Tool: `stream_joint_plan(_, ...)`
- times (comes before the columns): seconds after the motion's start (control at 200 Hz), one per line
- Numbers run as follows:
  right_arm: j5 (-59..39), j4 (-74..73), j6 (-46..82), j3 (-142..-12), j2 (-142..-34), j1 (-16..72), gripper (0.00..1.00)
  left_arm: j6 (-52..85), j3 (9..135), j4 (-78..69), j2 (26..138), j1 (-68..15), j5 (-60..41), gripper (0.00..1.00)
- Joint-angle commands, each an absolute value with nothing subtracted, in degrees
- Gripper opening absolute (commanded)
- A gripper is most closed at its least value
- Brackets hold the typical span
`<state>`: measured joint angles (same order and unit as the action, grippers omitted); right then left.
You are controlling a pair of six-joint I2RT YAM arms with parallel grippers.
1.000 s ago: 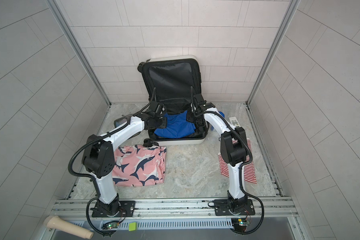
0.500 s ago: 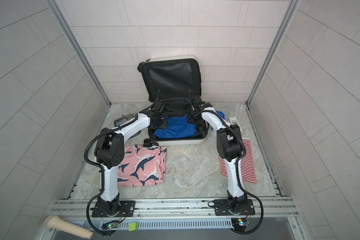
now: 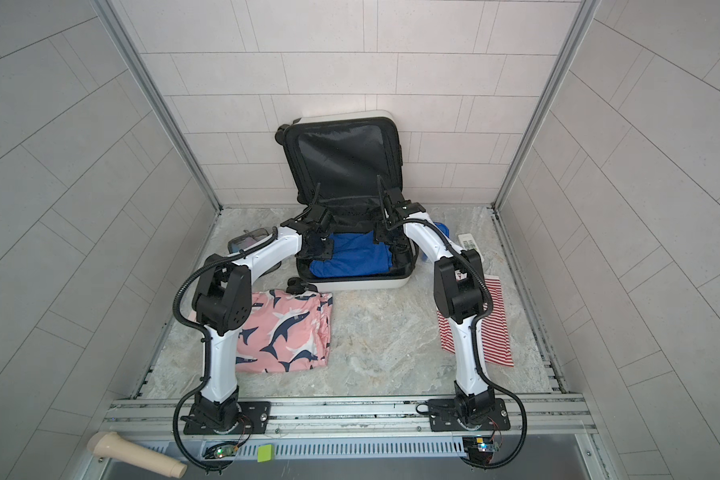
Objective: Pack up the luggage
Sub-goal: 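Lower the blue T-shirt into the suitcase with both grippers and release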
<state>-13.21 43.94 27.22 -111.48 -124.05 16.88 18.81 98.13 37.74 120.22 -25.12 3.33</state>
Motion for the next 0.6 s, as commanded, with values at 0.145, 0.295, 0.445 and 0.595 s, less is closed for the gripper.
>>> stream_joint_plan(0.145, -11.0, 45.6, 26.6, -113.0, -118.9, 16.8, 0.66, 19.4, 99.9, 40.2, 121.2, -24.2, 5.5, 0.00)
stream_joint_plan(0.295, -11.2, 45.9, 26.5, -112.5, -117.7, 17.5, 0.64, 19.6, 100.3, 40.9, 120.4, -24.2, 6.8, 0.39)
stream_joint_plan(0.445, -11.2, 44.9, 26.5, -110.3, -115.5, 18.3, 0.63, 19.7, 101.3, 41.6, 118.5, -24.2, 8.2, 0.59)
stream_joint_plan(0.595, -10.8, 43.5, 26.1, -107.3, -112.7, 19.3, 0.63, 19.6, 101.6, 41.7, 115.8, -24.1, 8.3, 0.63)
